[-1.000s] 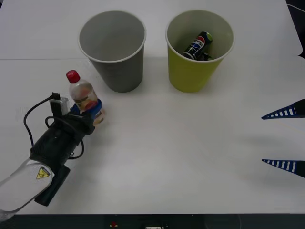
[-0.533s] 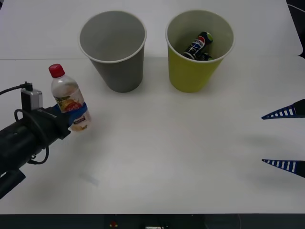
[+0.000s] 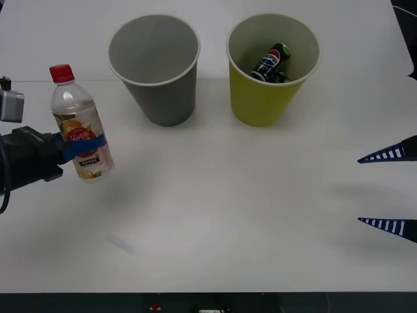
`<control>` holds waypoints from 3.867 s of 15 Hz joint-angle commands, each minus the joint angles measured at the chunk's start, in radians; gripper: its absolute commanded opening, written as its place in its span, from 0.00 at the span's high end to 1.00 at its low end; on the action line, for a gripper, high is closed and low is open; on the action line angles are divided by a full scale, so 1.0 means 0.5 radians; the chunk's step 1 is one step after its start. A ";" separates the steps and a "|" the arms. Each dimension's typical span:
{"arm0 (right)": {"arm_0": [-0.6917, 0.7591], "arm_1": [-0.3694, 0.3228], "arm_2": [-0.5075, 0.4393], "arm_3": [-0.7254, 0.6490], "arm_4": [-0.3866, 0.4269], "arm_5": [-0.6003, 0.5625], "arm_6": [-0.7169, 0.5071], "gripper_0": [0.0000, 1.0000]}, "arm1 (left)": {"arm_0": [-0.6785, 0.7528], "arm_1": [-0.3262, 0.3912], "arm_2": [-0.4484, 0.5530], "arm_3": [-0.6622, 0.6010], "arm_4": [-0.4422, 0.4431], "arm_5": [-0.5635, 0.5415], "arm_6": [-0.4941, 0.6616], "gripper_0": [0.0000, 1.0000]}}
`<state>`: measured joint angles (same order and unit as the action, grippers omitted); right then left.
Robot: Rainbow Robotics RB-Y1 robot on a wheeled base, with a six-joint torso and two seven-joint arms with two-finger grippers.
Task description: Put the can into the green bin and the plastic bottle into the gray bin
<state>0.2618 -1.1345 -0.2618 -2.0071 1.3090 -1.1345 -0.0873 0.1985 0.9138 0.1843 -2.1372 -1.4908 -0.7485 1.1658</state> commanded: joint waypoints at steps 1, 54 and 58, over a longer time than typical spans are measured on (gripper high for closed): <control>0.000 0.000 0.000 0.000 0.000 0.000 0.000 0.00 | -0.066 0.004 0.165 -0.143 -0.151 -0.286 0.316 1.00; 0.000 0.000 0.000 0.000 0.000 0.000 0.000 0.00 | -2.373 -0.027 -0.740 1.547 -0.372 -1.166 -0.334 0.00; 0.000 0.000 0.000 0.000 0.000 0.000 0.000 0.00 | -2.035 0.081 -0.510 1.443 -0.129 -1.197 -0.675 0.00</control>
<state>0.2618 -1.1345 -0.2618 -2.0071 1.3090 -1.1345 -0.0872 -0.8462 0.9464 -0.0921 -1.4068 -1.5733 -1.3373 0.8568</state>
